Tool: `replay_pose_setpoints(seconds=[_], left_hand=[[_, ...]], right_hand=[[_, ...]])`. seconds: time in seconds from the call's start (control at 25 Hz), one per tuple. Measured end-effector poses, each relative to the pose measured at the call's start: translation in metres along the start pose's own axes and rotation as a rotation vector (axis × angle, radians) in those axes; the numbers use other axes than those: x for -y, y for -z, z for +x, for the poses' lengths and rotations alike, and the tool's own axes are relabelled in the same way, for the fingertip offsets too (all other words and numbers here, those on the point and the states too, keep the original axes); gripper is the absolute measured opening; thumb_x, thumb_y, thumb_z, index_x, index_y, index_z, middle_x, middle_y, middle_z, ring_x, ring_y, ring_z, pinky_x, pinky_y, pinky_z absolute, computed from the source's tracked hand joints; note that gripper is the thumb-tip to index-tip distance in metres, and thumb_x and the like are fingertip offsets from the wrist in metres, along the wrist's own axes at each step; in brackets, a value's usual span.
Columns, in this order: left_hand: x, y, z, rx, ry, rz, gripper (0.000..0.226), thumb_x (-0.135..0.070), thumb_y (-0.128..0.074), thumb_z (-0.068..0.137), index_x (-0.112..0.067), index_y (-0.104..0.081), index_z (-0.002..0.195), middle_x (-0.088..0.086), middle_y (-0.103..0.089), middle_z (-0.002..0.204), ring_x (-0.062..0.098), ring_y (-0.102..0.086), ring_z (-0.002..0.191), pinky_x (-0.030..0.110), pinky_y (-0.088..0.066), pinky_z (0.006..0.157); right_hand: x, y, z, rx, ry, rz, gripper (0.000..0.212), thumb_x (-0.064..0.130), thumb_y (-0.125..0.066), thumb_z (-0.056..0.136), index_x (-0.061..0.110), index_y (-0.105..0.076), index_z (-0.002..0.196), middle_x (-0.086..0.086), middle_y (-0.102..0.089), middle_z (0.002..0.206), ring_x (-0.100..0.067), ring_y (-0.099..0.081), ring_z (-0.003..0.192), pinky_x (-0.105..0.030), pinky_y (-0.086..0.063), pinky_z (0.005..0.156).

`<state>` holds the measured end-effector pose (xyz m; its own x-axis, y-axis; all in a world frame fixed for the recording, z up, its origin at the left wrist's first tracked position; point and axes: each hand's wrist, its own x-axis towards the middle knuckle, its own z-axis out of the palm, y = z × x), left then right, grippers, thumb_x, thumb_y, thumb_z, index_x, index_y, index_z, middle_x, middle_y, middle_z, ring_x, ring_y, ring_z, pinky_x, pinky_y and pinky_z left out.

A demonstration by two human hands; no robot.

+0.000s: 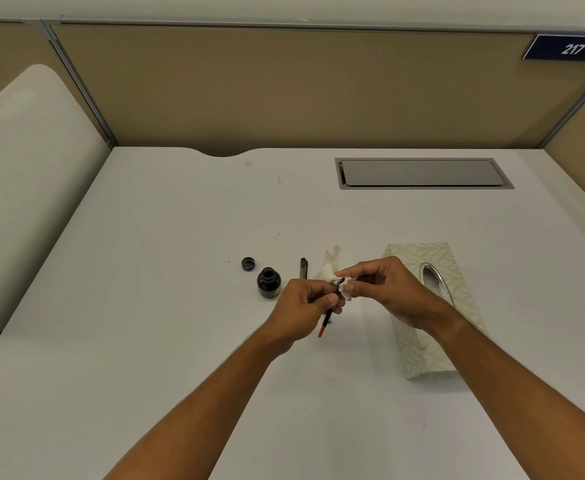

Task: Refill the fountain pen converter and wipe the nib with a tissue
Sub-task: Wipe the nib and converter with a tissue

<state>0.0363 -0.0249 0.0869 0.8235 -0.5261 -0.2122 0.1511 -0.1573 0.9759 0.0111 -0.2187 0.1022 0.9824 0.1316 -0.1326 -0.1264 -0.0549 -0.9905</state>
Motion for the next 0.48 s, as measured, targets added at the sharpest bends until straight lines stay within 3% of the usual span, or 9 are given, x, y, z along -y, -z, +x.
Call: replay_pose_setpoints(seconds=[0.12, 0.24, 0.36, 0.48], left_hand=[[-0.0011, 0.0034, -0.0002, 0.108, 0.051, -0.098, 0.026, -0.002, -0.048, 0.098, -0.01, -0.073, 0.094, 0.001, -0.072, 0.082, 0.015, -0.068, 0.08, 0.034, -0.056, 0.087], [-0.0035, 0.0078, -0.0005, 0.216, 0.119, -0.206, 0.032, -0.001, -0.045, 0.099, -0.01, -0.073, 0.089, 0.005, -0.069, 0.087, 0.018, -0.064, 0.082, 0.037, -0.052, 0.092], [-0.0059, 0.0108, -0.0008, 0.3, 0.192, -0.312, 0.038, -0.001, -0.045, 0.099, -0.014, -0.075, 0.079, 0.004, -0.069, 0.089, 0.017, -0.063, 0.082, 0.035, -0.051, 0.092], [-0.006, 0.0084, -0.0011, 0.246, 0.198, -0.308, 0.028, -0.003, -0.049, 0.098, -0.011, -0.074, 0.089, 0.003, -0.071, 0.086, 0.015, -0.065, 0.082, 0.032, -0.051, 0.09]], right_hand=[[-0.0002, -0.001, 0.0, 0.015, -0.003, 0.027, 0.021, -0.002, -0.07, 0.085, 0.01, -0.078, 0.102, -0.005, -0.077, 0.085, -0.016, -0.069, 0.081, -0.029, -0.053, 0.079], [-0.0001, -0.0008, 0.0011, 0.037, -0.017, 0.037, 0.022, -0.004, -0.069, 0.085, 0.008, -0.077, 0.101, -0.004, -0.077, 0.084, -0.016, -0.069, 0.08, -0.037, -0.053, 0.083], [0.0019, -0.0002, 0.0018, 0.081, -0.039, 0.054, 0.03, -0.01, -0.065, 0.086, 0.014, -0.079, 0.096, -0.004, -0.077, 0.086, -0.016, -0.07, 0.086, -0.028, -0.053, 0.08], [0.003, -0.0005, 0.0022, 0.083, -0.043, 0.112, 0.025, -0.004, -0.068, 0.083, 0.016, -0.08, 0.095, -0.006, -0.078, 0.09, -0.016, -0.072, 0.09, -0.023, -0.054, 0.079]])
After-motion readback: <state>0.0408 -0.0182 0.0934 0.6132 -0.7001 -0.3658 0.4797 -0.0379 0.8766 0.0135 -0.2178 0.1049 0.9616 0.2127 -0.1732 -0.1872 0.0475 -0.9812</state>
